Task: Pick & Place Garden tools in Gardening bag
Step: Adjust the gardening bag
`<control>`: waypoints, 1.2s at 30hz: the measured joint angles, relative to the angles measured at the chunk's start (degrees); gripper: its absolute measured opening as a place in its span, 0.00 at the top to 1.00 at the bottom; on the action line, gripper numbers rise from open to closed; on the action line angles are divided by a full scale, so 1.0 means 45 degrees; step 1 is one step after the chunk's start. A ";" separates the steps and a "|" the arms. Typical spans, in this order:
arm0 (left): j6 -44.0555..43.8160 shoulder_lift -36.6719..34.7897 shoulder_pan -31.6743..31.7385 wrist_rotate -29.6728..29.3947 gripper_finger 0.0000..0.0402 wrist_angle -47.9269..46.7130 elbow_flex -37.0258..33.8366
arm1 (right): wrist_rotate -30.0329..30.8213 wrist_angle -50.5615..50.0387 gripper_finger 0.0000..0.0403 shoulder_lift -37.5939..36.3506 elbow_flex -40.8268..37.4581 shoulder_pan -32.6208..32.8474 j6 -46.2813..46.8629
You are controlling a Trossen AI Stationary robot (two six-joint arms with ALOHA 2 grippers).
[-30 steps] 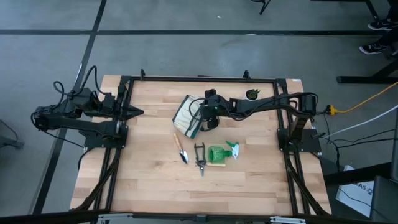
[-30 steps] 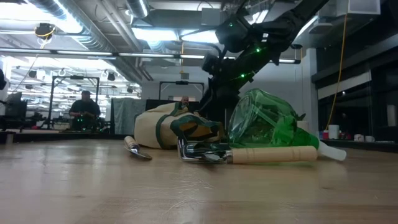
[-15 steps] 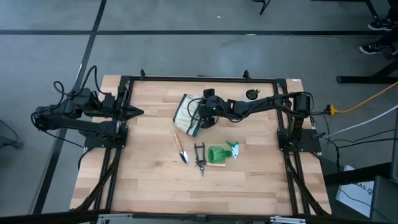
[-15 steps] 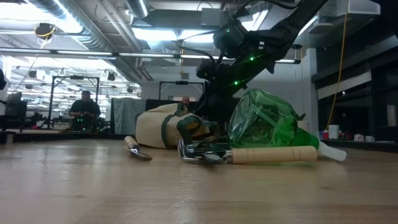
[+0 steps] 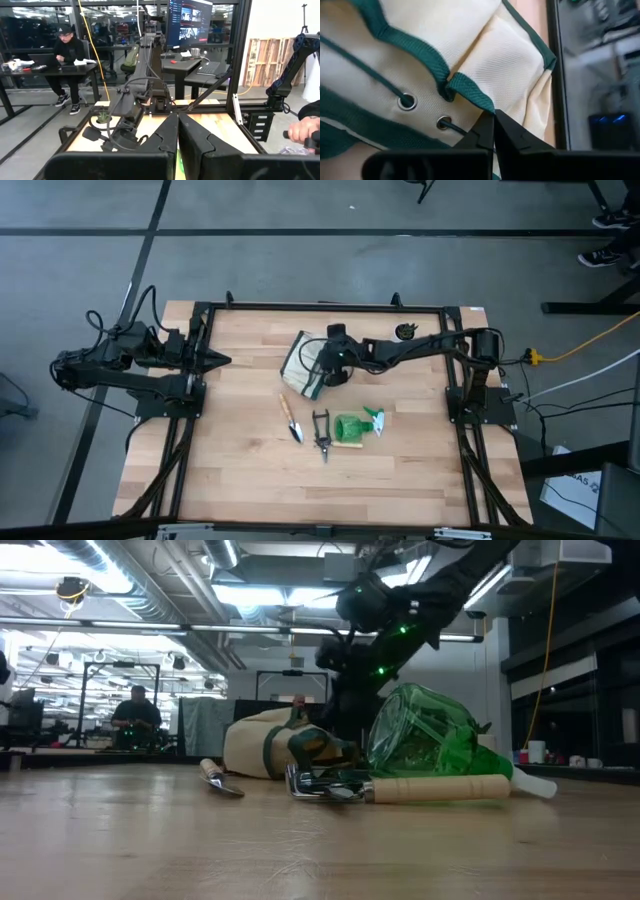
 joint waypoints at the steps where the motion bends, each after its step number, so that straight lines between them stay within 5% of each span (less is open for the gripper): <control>1: 0.0000 0.0000 0.0005 0.0000 0.98 0.0000 0.0000 | -0.0052 -0.0662 0.99 0.0000 0.0349 0.0000 0.0301; 19: 0.0000 0.0000 0.0004 0.0000 0.99 0.0000 0.0000 | -0.5625 -1.3625 1.00 -0.0397 0.7282 -0.1011 0.2323; 27: 0.0000 0.0000 0.0000 0.0000 0.98 0.0005 0.0000 | -0.7048 -1.5913 1.00 -0.0845 0.7600 -0.1537 0.2335; 36: 0.0000 0.0005 0.0000 0.0000 0.99 0.0000 0.0000 | -0.7137 -1.7220 1.00 -0.0865 0.6697 -0.1645 0.2330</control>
